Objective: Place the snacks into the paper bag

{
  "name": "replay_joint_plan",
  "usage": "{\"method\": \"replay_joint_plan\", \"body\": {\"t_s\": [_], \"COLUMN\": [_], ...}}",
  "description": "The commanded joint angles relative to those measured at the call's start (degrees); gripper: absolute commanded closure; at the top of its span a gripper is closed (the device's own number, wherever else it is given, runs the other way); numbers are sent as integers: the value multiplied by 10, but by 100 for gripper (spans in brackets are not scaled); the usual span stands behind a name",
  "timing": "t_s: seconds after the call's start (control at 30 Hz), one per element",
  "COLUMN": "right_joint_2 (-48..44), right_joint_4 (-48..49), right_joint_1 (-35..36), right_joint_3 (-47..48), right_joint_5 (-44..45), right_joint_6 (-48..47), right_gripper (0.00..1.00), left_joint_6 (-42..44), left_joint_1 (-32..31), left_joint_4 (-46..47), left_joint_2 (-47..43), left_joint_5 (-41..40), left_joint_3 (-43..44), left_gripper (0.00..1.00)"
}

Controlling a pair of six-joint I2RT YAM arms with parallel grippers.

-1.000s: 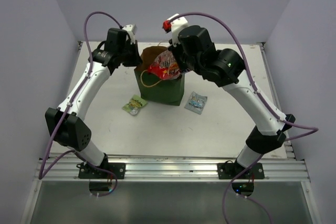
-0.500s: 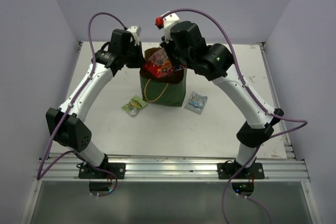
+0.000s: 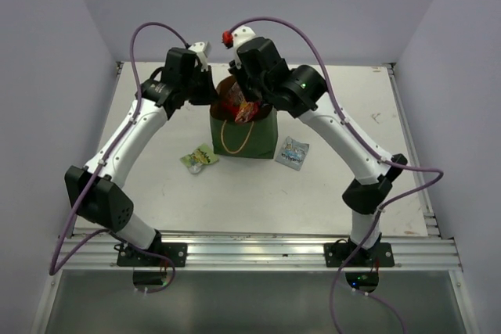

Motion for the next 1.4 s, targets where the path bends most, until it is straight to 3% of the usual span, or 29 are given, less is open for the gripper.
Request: {"method": "replay_joint_plan", "body": {"t_s": [0.0,0.07,0.1,0.13,0.2,0.3,0.5,0.6,0.63,0.83,0.93,1.17,1.37], "right_joint_2": [25,44,55,77,89,54,-65,-126,-143,-235,-229,-114,-55], "right_joint_4": [87,104,105,102,98,133,177,170,167,212,275,357,432], "right_joint_1": [-2,-2,-3,-3,-2,-2,-1,-9,-14,-103,-143,-184,-225], "right_joint_3": [23,52,70,92,148,137,62,-57,-148,-505,-612,-654,-692], "right_joint_5": [16,20,20,18,13,19,112,197,206,129,59,-28,-90], "right_joint_6": [0,-3,-8,-9,-8,-8,-33,-19,-3,162,200,202,213], "right_gripper": [77,68,59,42,26,15,12,8,8,7,8,9,11], "left_joint_6": [-2,3,5,8,12,16,16,9,8,7,9,12,18], "left_joint_1": [-7,-7,-7,-7,-7,-7,-7,-7,-7,-7,-7,-7,-7], "left_joint_4": [55,70,74,77,77,77,76,82,83,102,103,102,99], "left_joint_2": [-45,-52,-55,-56,-58,-63,-63,-61,-59,-68,-74,-86,-100], "left_joint_5": [-4,-9,-13,-14,-22,-32,-44,-54,-55,-64,-81,-84,-101], "left_joint_3": [-26,-38,-47,-49,-52,-52,-55,-62,-64,-86,-89,-93,-98], "left_gripper": [100,100,100,100,100,100,100,100,100,100,100,99,92]}}
